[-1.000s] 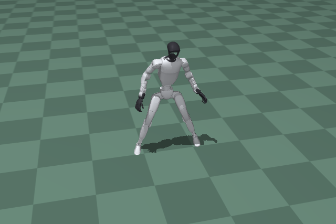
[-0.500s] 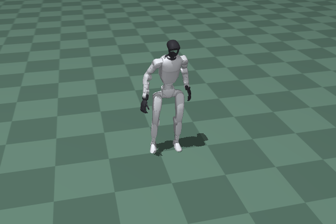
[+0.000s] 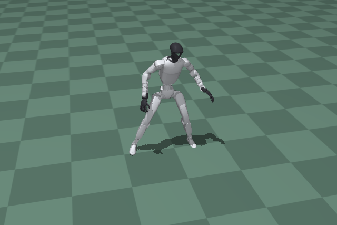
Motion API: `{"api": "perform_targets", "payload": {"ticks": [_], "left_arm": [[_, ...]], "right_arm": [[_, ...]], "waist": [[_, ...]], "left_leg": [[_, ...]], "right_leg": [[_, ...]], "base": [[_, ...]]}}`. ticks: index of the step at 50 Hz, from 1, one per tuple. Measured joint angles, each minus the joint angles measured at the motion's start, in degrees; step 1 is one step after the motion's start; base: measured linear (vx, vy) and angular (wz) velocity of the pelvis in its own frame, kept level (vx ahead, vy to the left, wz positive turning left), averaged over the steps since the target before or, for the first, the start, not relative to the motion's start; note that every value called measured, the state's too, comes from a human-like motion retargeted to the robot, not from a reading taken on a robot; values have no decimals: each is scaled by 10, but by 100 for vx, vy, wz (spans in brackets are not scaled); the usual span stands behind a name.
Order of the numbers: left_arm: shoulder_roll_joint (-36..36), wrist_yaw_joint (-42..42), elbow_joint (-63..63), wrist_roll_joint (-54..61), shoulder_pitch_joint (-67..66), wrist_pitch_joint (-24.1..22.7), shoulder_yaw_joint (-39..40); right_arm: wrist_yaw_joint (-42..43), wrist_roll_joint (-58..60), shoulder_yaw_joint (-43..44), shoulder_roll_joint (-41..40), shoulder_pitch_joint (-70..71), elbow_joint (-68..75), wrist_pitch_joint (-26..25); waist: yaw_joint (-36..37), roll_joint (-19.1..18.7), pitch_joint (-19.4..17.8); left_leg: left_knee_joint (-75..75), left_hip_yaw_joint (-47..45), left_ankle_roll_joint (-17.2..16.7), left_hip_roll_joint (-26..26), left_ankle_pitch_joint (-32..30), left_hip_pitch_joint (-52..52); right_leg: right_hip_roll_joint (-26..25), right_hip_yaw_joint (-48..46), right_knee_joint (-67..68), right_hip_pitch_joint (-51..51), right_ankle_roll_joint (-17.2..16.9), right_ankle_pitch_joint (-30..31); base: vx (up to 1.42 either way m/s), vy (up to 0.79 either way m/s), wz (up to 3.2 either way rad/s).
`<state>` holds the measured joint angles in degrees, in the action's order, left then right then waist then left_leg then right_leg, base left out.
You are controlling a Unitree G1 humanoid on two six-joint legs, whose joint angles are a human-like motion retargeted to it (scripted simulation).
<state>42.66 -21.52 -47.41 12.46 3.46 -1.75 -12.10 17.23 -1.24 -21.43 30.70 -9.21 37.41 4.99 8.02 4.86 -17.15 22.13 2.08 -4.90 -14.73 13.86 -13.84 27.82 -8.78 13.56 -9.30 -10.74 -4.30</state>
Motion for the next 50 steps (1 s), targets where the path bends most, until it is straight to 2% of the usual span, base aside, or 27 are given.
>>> {"api": "perform_targets", "payload": {"ticks": [3, 5, 10, 12, 15, 18, 22, 25, 28, 30, 33, 38, 41, 44, 47, 50], "left_arm": [[-42, -26, -24, 62, -29, 13, 45], [-78, -23, -38, 52, -46, 13, 81], [-168, 43, -52, -76, -119, 19, 121], [-206, 74, -54, -148, -142, 18, 100], [-243, 121, -53, -245, -171, 14, 45], [-263, 158, -44, -290, -189, 13, 9], [-281, 167, -45, -250, -200, 26, 8], [-280, 151, -57, -221, -193, 39, 14], [-261, 140, -74, -231, -171, 47, 10], [-240, 137, -87, -242, -148, 49, 6], [-206, 133, -99, -239, -119, 55, 7], [-137, 106, -121, -205, -65, 52, 7], [-95, 97, -126, -212, -29, 50, 3], [-63, 90, -106, -219, 5, 49, 9], [-44, 76, -63, -198, 30, 45, 24], [-37, 62, -11, -164, 32, 32, 40]], "right_arm": [[26, 6, 18, -3, 16, 17, -15], [9, 21, 43, -11, 21, 23, -41], [5, 43, 80, -14, 14, 55, -43], [8, 41, 94, -6, 13, 78, -45], [10, 27, 127, -7, 7, 115, -54], [12, -18, 164, -10, -14, 134, -60], [6, -66, 180, -14, -28, 164, -69], [-8, -65, 162, -15, -22, 189, -80], [-25, -51, 134, -23, -8, 200, -85], [-33, -46, 117, -34, 4, 197, -82], [-42, -38, 90, -54, 20, 172, -75], [-61, 0, 29, -80, 44, 101, -61], [-69, 29, -5, -80, 43, 56, -57], [-72, 53, -24, -70, 36, 27, -57], [-72, 66, -28, -62, 32, 22, -60], [-70, 67, -23, -61, 28, 38, -64]], "waist": [[-21, -26, -11], [-34, -43, -17], [-75, -99, -15], [-94, -117, -15], [-117, -121, -7], [-112, -116, 10], [-70, -110, 35], [-37, -106, 45], [-14, -99, 54], [-7, -90, 59], [-10, -62, 63], [-26, 13, 56], [-26, 50, 55], [-15, 73, 57], [0, 84, 55], [11, 88, 52]], "left_leg": [[-87, -11, -14, -33, -44, 59], [-126, -19, -25, -56, -74, 85], [-187, -93, -38, -127, -154, 131], [-189, -131, -38, -124, -158, 141], [-160, -127, -34, -65, -116, 139], [-121, -114, -14, 14, -64, 129], [-95, -139, 19, 98, -20, 119], [-96, -117, 43, 158, 1, 108], [-116, -46, 56, 214, -2, 92], [-131, -12, 61, 232, -17, 84], [-140, 6, 62, 220, -32, 83], [-149, 34, 21, 179, -33, 99], [-173, 45, 10, 157, -40, 116], [-197, 52, 19, 136, -47, 128], [-213, 56, 30, 117, -53, 134], [-216, 60, 29, 100, -54, 135]], "right_leg": [[3, 19, -45, 6, 3, 30], [0, 22, -53, 3, 2, 44], [-62, 23, -12, -13, 22, 15], [-82, 21, 5, -19, 33, 1], [-88, 17, -7, -6, 42, 0], [-89, 17, -41, 10, 35, 10], [-105, 28, -71, 16, 19, 22], [-125, 33, -77, 19, 12, 23], [-148, 24, -79, 28, 8, 22], [-166, 9, -81, 36, 7, 20], [-191, -14, -81, 48, 12, 11], [-227, -21, -64, 57, 5, -1], [-242, 3, -51, 54, 2, -1], [-232, 3, -43, 49, 17, -5], [-198, -23, -43, 47, 33, 1], [-162, -21, -50, 48, 28, 32]], "base": [[0, -64, -56], [5, -69, -49], [7, -67, -36], [8, -56, -13], [8, -45, 1], [8, -37, -17], [8, -33, -50], [7, -28, -36], [6, -24, 6], [5, -24, 42], [5, -26, 57], [2, -28, 44], [1, -26, 25], [1, -24, 13], [1, -24, 9], [2, -25, 6]]}}
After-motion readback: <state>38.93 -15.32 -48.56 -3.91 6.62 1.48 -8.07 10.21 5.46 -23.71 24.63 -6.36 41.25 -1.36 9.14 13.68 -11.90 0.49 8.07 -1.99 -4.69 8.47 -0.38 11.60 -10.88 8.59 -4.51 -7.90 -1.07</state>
